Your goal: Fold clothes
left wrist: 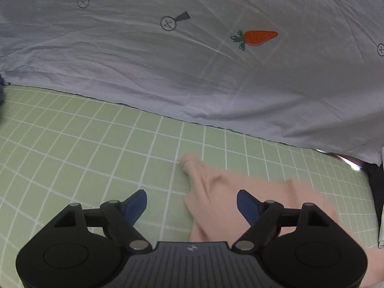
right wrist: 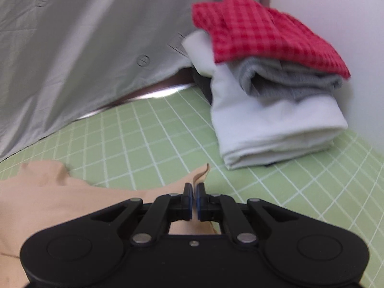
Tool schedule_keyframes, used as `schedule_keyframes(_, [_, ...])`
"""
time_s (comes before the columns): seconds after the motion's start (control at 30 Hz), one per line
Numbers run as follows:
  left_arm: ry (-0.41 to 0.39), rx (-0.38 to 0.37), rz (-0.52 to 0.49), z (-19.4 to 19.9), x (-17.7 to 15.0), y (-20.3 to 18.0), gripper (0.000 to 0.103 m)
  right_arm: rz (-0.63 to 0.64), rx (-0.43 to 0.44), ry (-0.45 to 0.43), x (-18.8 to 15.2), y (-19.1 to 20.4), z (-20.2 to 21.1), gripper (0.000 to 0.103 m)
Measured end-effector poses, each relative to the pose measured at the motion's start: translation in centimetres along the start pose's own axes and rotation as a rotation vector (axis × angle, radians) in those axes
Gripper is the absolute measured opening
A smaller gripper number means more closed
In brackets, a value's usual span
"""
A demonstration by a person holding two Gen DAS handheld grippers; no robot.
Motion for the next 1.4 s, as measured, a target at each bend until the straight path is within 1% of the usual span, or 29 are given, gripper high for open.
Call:
schedule_keyframes(0.07, [-0.008,0.045,0.004,2.3,-2.0,0.4,0.086,0.045,0.025,-0.037,-0.4,1.5,1.9,0.004])
schedule_keyframes(0.23, [0.011,0.047,0.034,7.0,-8.5,2.5,0.088,0.196,0.150,-0.100,-3.2,6.0,7.5,0.004])
schedule_keyframes(0.3, [0.022,0.045,0.054,8.7,-10.9,3.4,0.088,0.272,0.199,-0.109,-5.0,7.9,9.5,0.004])
schedule_keyframes(0.37, [0.031,0.045,0.052,9.9,-13.0,4.1,0.088,0.344,0.252,-0.106,-6.9,9.8,11.4,0.004])
schedule_keyframes(0.47, [0.042,0.079,0.042,11.6,-16.0,5.4,0.088,0.447,0.309,-0.081,-10.7,12.4,13.6,0.004])
schedule_keyframes(0.6, [0.064,0.119,0.041,13.4,-19.6,7.7,0.088,0.563,0.353,-0.013,-16.8,15.0,15.2,0.003])
schedule_keyframes(0.73, [0.093,0.153,0.051,15.0,-22.9,10.6,0.088,0.622,0.386,0.077,-22.9,16.2,16.1,0.003])
schedule_keyframes(0.83, [0.114,0.177,0.059,16.1,-25.3,12.7,0.088,0.643,0.346,0.125,-26.0,16.6,16.0,0.004])
schedule_keyframes(0.9, [0.117,0.183,0.059,16.5,-26.1,13.9,0.088,0.616,0.344,0.137,-26.8,16.7,16.4,0.010])
schedule_keyframes(0.97, [0.117,0.185,0.053,16.9,-26.6,14.9,0.088,0.585,0.340,0.113,-27.1,16.9,17.3,0.034])
schedule_keyframes(1.0, [0.117,0.185,0.050,17.1,-26.8,15.4,0.088,0.588,0.332,0.105,-27.2,17.2,17.3,0.036])
schedule_keyframes(1.07, [0.115,0.187,0.038,17.6,-27.1,16.2,0.088,0.595,0.315,0.090,-27.4,18.0,17.4,0.038])
schedule_keyframes(1.17, [0.113,0.191,0.015,18.2,-27.4,17.5,0.088,0.574,0.294,0.095,-27.1,19.5,16.1,0.039])
schedule_keyframes(1.27, [0.118,0.197,-0.017,18.5,-27.5,18.9,0.089,0.521,0.217,0.082,-26.4,20.3,15.2,0.038])
schedule_keyframes(1.33, [0.121,0.200,-0.038,18.5,-27.6,19.9,0.089,0.478,0.205,0.086,-26.1,20.6,14.7,0.038])
schedule_keyframes(1.4, [0.123,0.199,-0.049,18.5,-27.5,20.9,0.089,0.449,0.191,0.105,-26.1,20.8,14.0,0.036])
Point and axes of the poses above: each gripper's, at about its wrist camera, not at the fingertips, and z roughly against the way its jaws point, y to its left, x to its top, the point moved 2 cm from there along -z, roughly the way its jaws point, and after that the axes turned 14 degrees about y, right-handed, at the moved point
